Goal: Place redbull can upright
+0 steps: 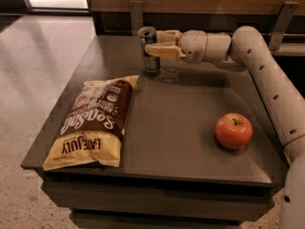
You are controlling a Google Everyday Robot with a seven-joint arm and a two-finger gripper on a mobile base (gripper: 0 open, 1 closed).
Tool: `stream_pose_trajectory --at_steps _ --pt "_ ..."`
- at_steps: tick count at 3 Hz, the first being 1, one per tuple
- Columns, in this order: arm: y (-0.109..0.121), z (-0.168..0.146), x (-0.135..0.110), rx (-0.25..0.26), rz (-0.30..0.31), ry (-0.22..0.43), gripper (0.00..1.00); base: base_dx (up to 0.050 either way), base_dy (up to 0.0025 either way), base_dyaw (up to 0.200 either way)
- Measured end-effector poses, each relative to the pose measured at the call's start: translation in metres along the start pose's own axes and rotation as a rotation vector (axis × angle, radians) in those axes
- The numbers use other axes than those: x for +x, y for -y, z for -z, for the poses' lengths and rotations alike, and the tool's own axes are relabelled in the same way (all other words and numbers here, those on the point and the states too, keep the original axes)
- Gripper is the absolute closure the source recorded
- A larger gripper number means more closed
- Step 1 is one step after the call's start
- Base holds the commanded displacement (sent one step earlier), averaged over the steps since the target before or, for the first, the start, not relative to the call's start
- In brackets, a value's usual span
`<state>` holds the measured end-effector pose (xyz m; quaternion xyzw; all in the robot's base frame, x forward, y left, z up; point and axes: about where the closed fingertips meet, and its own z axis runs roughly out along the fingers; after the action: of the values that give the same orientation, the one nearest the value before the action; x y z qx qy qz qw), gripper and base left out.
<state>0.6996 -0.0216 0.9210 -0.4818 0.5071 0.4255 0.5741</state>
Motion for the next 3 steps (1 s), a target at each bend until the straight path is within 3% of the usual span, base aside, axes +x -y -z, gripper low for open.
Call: stream_pose_trajectory --at_steps 1,3 --pt "0.0000 0.0019 -0.0009 0.003 0.002 0.003 0.00 0.000 0.00000 0.000" --pt "0.0006 0.0067 -0.0092 0.015 0.023 -0.028 0.00 0.000 0.00000 0.000"
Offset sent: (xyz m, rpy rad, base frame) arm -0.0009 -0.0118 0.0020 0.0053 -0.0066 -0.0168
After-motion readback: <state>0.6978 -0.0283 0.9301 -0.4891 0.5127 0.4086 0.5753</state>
